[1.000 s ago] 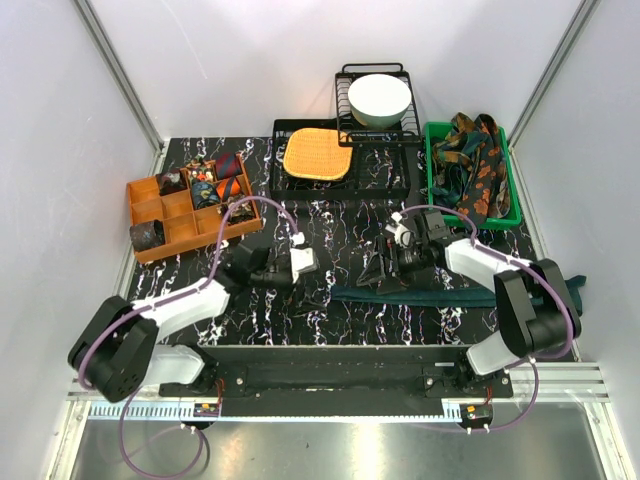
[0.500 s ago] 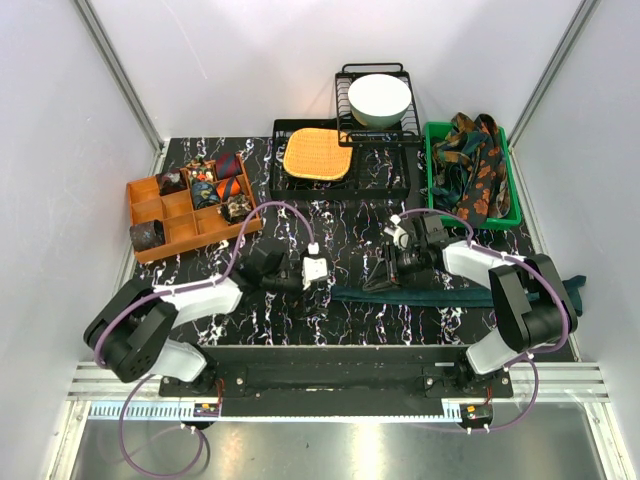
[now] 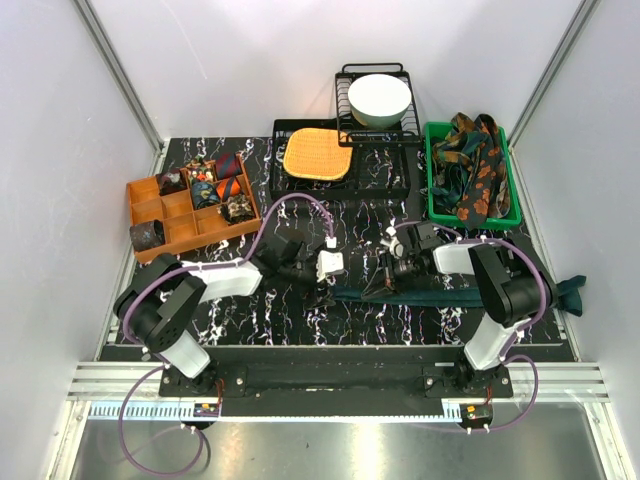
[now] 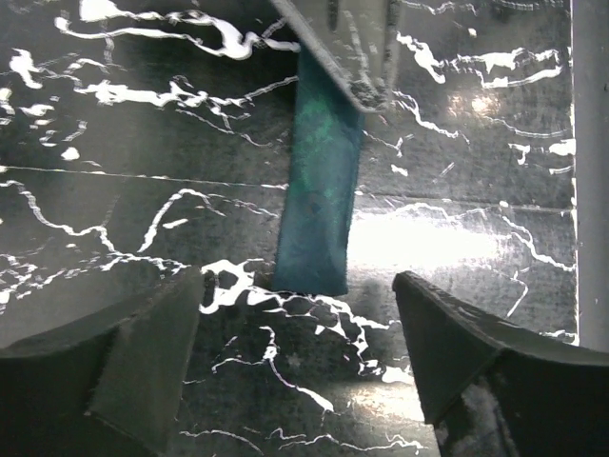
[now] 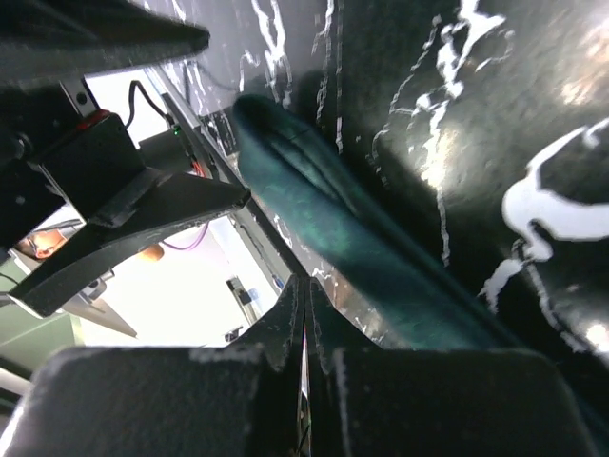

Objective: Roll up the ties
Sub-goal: Roll the tie at the center of the board.

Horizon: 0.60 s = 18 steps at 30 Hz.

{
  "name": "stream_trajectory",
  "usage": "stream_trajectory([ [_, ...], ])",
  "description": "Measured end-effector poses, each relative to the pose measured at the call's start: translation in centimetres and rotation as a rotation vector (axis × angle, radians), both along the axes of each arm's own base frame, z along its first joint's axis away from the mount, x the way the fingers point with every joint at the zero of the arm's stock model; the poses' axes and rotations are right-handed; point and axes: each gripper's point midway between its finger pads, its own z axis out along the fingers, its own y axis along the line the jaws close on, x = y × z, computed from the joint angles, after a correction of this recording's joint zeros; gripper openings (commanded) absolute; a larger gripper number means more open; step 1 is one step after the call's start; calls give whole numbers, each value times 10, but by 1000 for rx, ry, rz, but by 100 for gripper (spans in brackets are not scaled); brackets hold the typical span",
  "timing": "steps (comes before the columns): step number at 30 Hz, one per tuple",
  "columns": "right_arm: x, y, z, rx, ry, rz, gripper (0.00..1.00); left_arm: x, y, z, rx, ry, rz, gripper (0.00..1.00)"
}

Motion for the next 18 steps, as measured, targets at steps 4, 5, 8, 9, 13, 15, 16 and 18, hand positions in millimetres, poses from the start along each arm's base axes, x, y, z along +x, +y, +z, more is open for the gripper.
stream_trajectory([
  [4,4,1,0,3,-4,1,0,-5,2,-10,31,7,-25,69],
  [5,6,2,1,5,-13,0,0,-6,3,-13,41,8,-33,68],
  [8,8,3,1,9,-24,0,0,-8,6,-21,67,6,-50,63],
  [9,9,3,-1,6,-21,0,0,-8,6,-22,72,-1,-56,62],
  [13,11,2,-15,-23,9,-4,0,-7,7,-23,76,-9,-62,63],
  [15,13,1,-25,-42,32,-7,0,-8,7,-24,80,-4,-62,64],
  [16,14,2,-27,-44,44,-7,0,-9,8,-25,82,-1,-62,64],
  [18,15,3,-28,-42,56,-4,0,-9,8,-26,85,3,-63,65],
])
